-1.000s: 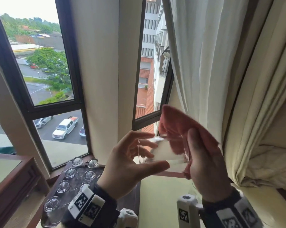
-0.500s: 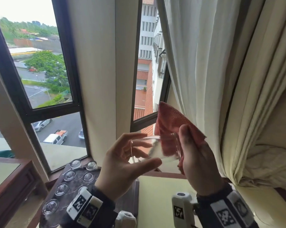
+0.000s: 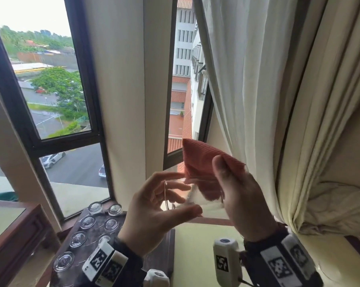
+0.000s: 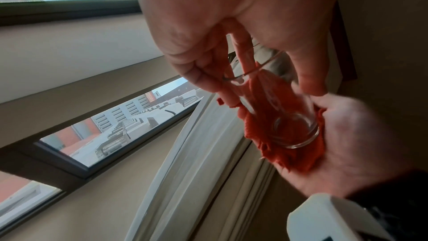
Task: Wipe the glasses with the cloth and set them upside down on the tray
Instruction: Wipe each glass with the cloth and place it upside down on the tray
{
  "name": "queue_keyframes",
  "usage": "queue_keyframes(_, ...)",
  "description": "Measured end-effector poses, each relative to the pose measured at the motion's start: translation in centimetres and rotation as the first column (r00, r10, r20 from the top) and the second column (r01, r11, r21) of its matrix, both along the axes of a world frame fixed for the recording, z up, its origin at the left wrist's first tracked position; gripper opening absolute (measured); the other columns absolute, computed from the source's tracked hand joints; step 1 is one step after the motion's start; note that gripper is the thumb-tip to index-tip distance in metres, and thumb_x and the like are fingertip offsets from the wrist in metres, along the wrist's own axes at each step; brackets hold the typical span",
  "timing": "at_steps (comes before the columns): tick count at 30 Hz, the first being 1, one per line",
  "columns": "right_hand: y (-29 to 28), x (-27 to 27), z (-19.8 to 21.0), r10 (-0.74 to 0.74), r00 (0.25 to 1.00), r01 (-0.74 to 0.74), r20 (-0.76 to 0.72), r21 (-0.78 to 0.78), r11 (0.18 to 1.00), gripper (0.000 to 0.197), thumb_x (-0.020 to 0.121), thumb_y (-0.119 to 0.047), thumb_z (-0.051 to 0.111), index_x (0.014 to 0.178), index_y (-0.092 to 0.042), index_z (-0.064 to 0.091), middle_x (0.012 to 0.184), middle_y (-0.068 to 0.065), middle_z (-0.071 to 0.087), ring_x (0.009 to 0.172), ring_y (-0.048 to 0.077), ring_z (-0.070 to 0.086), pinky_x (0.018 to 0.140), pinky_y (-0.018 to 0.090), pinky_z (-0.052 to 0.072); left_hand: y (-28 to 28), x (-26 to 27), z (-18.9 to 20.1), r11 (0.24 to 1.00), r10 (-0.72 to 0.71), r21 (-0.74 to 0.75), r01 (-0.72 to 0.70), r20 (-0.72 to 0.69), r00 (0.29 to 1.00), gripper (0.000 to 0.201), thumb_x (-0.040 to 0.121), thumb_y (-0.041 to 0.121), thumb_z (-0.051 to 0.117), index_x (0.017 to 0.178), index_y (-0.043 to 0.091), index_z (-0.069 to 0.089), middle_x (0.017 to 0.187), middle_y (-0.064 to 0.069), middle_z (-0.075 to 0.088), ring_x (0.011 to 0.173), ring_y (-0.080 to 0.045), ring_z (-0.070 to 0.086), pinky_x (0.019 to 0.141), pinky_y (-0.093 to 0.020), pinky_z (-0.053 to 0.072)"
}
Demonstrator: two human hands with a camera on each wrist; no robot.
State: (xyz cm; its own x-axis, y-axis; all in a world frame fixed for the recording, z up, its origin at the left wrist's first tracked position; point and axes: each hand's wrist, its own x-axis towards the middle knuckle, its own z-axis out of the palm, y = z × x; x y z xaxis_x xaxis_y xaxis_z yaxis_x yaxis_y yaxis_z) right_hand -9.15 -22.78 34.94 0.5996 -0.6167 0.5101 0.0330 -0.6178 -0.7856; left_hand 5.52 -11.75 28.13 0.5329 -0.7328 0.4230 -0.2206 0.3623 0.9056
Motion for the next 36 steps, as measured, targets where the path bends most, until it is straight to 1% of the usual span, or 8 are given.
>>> queue_keyframes(6,0.9,-0.7,-3.2,-0.102,0.992,0.06,0.073,0.441,0.896,0.081,0.071,-0.088,0.036,0.103,-0.02,0.066,0.071,0.006,0.074,0.062,0.019,0.072,0.06,0.029,0.059,-0.6,-1.1,-0.5,0.999,0.0,-0.032,-0.007,-0.218,0.976,0.078,0.055,0.047,0.103,0.118,0.019,0.066,0.11,-0.016,0.078,0.087,-0.034,0.079,0.071,-0.036,0.065)
queue_keyframes(9,1.6,-0.4,-4.5,-0.059,0.99,-0.005,0.13,0.448,0.894,0.081,0.051,-0.103,0.045,0.085,-0.036,0.075,0.069,-0.013,0.073,0.062,0.003,0.069,0.062,0.02,0.058,-1.2,-2.0,0.1,0.998,0.044,0.062,-0.031,-0.223,0.974,0.07,0.069,0.032,0.098,0.122,0.013,0.055,0.115,-0.013,0.075,0.09,-0.02,0.08,0.07,-0.026,0.063)
queue_keyframes(12,2.0,-0.4,-3.8,-0.035,0.982,-0.047,0.184,0.425,0.904,0.063,0.06,-0.094,0.048,0.08,-0.039,0.07,0.068,-0.03,0.069,0.066,-0.003,0.066,0.061,0.008,0.052,-1.6,-2.5,0.6,0.982,0.043,0.189,0.002,-0.23,0.972,0.07,0.072,0.037,0.095,0.125,0.018,0.052,0.117,-0.009,0.07,0.092,-0.008,0.078,0.071,-0.018,0.06)
queue_keyframes(17,1.4,-0.6,-3.5,-0.101,0.969,0.062,0.227,0.173,0.983,0.017,0.098,-0.044,0.044,0.113,-0.042,0.052,0.095,-0.046,0.064,0.092,-0.021,0.062,0.078,0.0,0.046,-2.2,-2.3,1.7,0.935,-0.11,0.291,0.202,-0.304,0.946,0.057,0.08,0.046,0.089,0.126,0.019,0.069,0.107,-0.005,0.08,0.087,-0.005,0.075,0.07,-0.012,0.053)
queue_keyframes(21,0.6,-0.6,-5.6,-0.083,0.975,0.096,0.205,-0.055,0.994,0.033,0.103,-0.024,0.045,0.134,-0.032,0.054,0.121,-0.022,0.068,0.106,-0.004,0.066,0.086,0.012,0.052,-2.2,-2.3,1.9,0.905,-0.154,0.303,0.299,-0.421,0.894,0.053,0.077,0.056,0.075,0.115,0.019,0.079,0.1,-0.007,0.079,0.091,-0.017,0.068,0.087,-0.033,0.047)
queue_keyframes(26,0.9,-0.3,-8.1,-0.08,0.996,0.087,0.032,-0.438,0.895,0.051,0.103,-0.019,0.043,0.153,-0.011,0.04,0.164,0.0,0.031,0.154,0.029,0.022,0.118,0.063,0.029,-3.0,-1.7,2.4,0.956,-0.148,0.034,0.292,-0.803,0.578,0.063,0.084,0.033,0.083,0.136,0.004,0.064,0.113,-0.017,0.067,0.105,-0.031,0.056,0.105,-0.046,0.045)
queue_keyframes(32,2.3,0.3,-10.1,-0.359,0.921,0.153,-0.153,-0.706,0.692,0.052,0.109,-0.036,0.026,0.16,-0.023,0.026,0.17,-0.004,0.012,0.152,0.049,0.007,0.109,0.078,0.025,-2.4,-1.0,3.0,0.926,-0.313,-0.176,0.334,-0.853,0.418,0.072,0.094,0.039,0.078,0.15,0.004,0.051,0.143,-0.027,0.063,0.131,-0.045,0.063,0.114,-0.057,0.047)
queue_keyframes(36,2.5,0.6,-9.7,-0.443,0.885,0.198,-0.144,-0.744,0.638,0.063,0.102,-0.039,0.045,0.16,-0.031,0.022,0.168,-0.013,0.007,0.15,0.046,0.021,0.107,0.079,0.028,-2.1,-0.8,2.6,0.95,-0.242,-0.031,0.312,-0.705,0.666,0.062,0.097,0.049,0.069,0.143,0.008,0.06,0.137,-0.018,0.07,0.129,-0.034,0.067,0.119,-0.053,0.04)
